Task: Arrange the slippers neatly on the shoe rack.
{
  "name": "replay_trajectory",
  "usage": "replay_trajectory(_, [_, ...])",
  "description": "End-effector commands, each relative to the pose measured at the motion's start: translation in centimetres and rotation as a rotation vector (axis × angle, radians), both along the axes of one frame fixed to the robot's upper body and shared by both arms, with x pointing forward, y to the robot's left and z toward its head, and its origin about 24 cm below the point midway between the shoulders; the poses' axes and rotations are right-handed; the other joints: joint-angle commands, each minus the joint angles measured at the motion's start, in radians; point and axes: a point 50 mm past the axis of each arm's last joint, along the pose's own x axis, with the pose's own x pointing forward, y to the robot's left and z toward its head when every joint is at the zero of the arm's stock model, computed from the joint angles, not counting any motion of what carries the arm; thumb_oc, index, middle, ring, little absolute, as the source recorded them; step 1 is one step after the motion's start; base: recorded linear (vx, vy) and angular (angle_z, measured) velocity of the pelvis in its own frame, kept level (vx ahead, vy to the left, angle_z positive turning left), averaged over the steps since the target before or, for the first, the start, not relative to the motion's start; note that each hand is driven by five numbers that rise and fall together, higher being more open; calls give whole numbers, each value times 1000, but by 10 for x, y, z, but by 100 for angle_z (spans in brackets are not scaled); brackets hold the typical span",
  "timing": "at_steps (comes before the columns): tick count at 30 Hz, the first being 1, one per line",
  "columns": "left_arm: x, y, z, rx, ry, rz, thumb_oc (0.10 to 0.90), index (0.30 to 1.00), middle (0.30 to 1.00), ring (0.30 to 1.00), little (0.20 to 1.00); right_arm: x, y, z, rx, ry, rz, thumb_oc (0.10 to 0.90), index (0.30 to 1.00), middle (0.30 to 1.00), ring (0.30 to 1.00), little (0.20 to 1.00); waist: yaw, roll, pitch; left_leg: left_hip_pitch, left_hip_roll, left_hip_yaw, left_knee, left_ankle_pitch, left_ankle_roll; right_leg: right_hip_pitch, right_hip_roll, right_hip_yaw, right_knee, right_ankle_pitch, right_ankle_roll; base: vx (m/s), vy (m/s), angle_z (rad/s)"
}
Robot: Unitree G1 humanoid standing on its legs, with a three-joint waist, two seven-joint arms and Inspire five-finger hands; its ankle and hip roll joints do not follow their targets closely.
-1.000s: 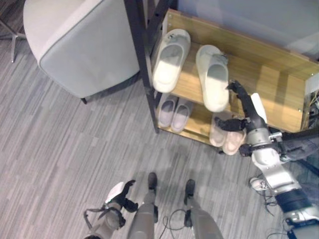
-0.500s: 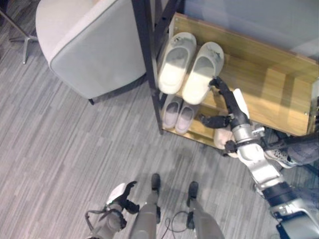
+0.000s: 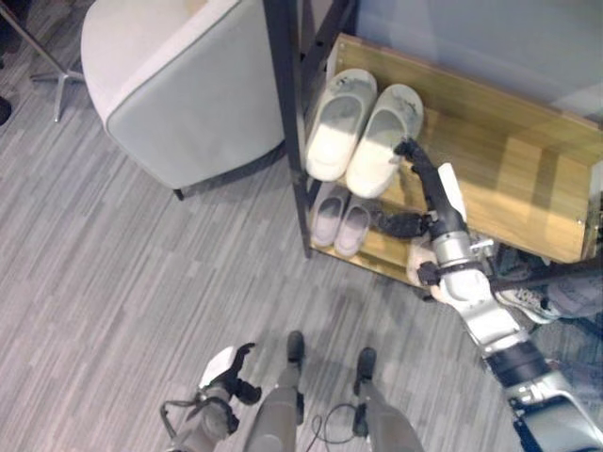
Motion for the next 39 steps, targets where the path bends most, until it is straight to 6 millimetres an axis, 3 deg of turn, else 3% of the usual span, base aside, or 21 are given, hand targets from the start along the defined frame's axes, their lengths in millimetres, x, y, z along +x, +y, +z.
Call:
replay_trajectory(1, [-19,-1,-11,24,43,12,800,900,900,900,900,-10,-9,22,35,-173,-51,800,900,900,900,900,-6,-22,-127,114,-16,0,-6,-189,5,11,-30,39,60,-122,50,36,4,0])
replay_trajectory(11, [-36,2,-19,19,97,31,800,900,900,900,900,-38,-27,10,-2,-157,-66,800,900,900,900,900,-39,-15,-180,203,-12,15,-7,-215,3,91,-23,39,53,-138,51,45,-1,-3])
replay_trajectory(27, [-64,3,-35,13,226,84,800,900,900,900,900,-78,-31,-12,-38,-74,-6,800,900,900,900,900,-87,1,-256,297,-12,37,-7,-234,-4,184,-13,46,25,-142,48,-14,-9,-4])
replay_trajectory(39, [-84,3,-42,-24,295,143,800,900,900,900,900,-103,-58,-52,-49,113,-106,800,900,900,900,900,-114,10,-270,332,-1,48,-7,-233,-6,205,2,61,41,-159,37,-43,-29,-5])
